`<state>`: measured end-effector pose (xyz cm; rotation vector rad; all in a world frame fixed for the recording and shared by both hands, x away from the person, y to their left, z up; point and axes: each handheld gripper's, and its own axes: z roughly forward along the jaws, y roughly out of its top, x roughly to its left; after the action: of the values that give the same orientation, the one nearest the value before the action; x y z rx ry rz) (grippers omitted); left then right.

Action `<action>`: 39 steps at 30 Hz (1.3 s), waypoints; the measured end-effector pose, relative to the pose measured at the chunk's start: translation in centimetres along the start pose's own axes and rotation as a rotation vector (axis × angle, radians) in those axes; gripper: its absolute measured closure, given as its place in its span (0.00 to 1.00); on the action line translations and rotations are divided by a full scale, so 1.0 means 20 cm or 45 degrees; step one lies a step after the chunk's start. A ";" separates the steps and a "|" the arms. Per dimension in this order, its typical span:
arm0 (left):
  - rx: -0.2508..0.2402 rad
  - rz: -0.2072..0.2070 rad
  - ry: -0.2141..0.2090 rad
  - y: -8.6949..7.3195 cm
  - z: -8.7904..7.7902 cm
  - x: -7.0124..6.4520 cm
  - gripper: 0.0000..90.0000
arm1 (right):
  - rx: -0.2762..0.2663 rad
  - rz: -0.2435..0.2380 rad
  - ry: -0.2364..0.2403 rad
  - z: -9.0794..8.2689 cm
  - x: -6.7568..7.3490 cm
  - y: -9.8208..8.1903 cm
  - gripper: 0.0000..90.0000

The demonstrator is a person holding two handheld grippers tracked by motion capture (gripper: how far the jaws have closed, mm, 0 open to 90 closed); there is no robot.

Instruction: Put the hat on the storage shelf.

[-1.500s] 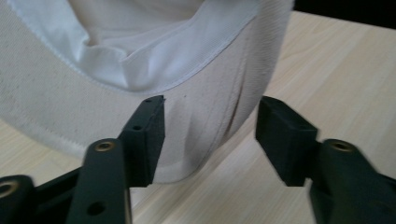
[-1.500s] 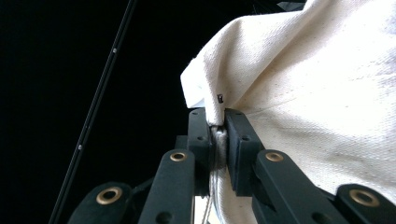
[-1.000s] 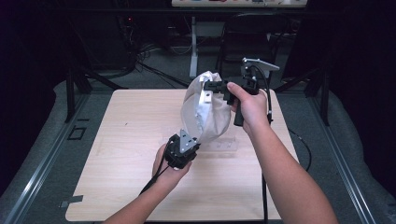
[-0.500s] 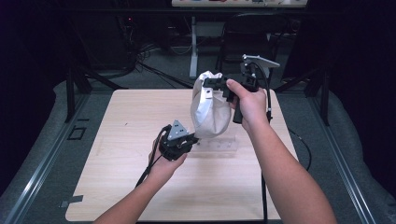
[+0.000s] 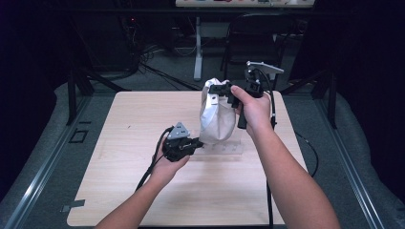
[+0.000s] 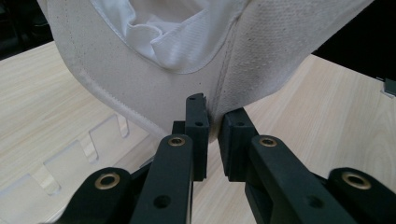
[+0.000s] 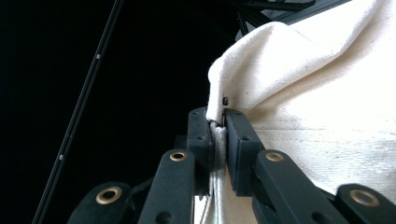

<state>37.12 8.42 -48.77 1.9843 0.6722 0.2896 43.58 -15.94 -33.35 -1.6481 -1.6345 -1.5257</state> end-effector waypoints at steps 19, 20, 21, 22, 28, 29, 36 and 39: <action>0.066 -0.054 0.102 -0.09 -0.02 0.00 0.95 | 0.088 -0.028 -0.014 0.11 0.00 -0.05 0.91; 0.070 -0.058 0.103 -0.09 -0.01 0.00 0.95 | 0.091 -0.024 -0.017 0.11 -0.01 -0.06 0.91; 0.068 -0.065 0.110 -0.10 -0.01 0.00 0.95 | 0.102 -0.026 -0.020 0.13 -0.02 -0.06 0.91; 0.074 -0.069 0.109 -0.10 -0.01 0.00 0.95 | 0.102 -0.026 -0.020 0.13 -0.02 -0.06 0.91; 0.167 -0.085 0.133 -0.14 0.03 -0.01 0.95 | 0.120 -0.034 -0.056 0.16 -0.05 -0.07 0.91; 0.185 -0.090 0.131 -0.15 0.04 0.00 0.95 | 0.136 -0.033 -0.073 0.16 -0.05 -0.08 0.91; 0.166 -0.102 0.139 -0.17 0.04 -0.01 0.94 | 0.124 -0.019 -0.074 0.17 -0.11 -0.09 0.91; 0.154 -0.122 0.133 -0.17 0.04 0.00 0.91 | 0.120 -0.016 -0.070 0.17 -0.12 -0.09 0.91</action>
<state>36.25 9.06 -52.13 2.0553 0.8670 0.3019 44.00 -13.82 -37.24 -1.6467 -1.7205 -1.3984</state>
